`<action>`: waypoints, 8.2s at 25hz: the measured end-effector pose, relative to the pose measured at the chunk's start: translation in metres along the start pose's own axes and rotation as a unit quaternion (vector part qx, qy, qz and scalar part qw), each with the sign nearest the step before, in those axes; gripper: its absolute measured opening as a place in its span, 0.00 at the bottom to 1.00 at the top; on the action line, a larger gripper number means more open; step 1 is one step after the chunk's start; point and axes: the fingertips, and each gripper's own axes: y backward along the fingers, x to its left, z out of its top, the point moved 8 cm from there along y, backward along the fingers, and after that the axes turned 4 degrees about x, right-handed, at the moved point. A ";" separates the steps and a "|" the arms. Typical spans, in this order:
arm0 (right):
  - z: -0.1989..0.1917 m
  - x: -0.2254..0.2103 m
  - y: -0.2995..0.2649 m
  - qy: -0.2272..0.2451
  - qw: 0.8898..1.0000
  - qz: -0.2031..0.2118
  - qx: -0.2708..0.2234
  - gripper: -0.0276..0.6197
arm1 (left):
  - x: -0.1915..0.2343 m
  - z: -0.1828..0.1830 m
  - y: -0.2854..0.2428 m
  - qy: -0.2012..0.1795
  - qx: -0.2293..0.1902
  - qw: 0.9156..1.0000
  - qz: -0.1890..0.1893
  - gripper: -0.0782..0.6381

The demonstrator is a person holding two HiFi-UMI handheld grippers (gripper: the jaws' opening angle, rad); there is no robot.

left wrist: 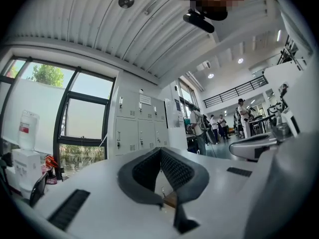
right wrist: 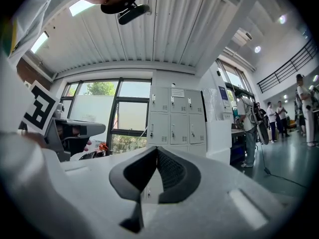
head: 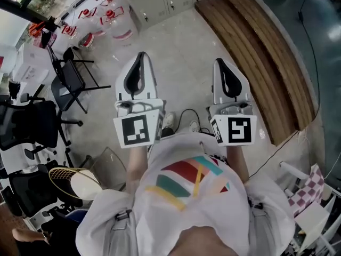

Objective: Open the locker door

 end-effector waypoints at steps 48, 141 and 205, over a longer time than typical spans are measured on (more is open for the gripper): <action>0.040 -0.209 -0.478 0.043 0.996 0.059 -0.060 0.05 | 0.133 0.005 -0.501 0.040 -0.073 0.995 0.048 0.13; -0.304 0.049 -0.925 0.045 0.915 0.372 0.152 0.27 | 0.307 -0.313 -0.501 0.076 0.096 0.943 0.310 0.13; -0.312 -0.033 -0.789 0.042 0.898 0.402 0.177 0.12 | 0.274 -0.331 -0.576 0.163 0.097 0.974 0.125 0.30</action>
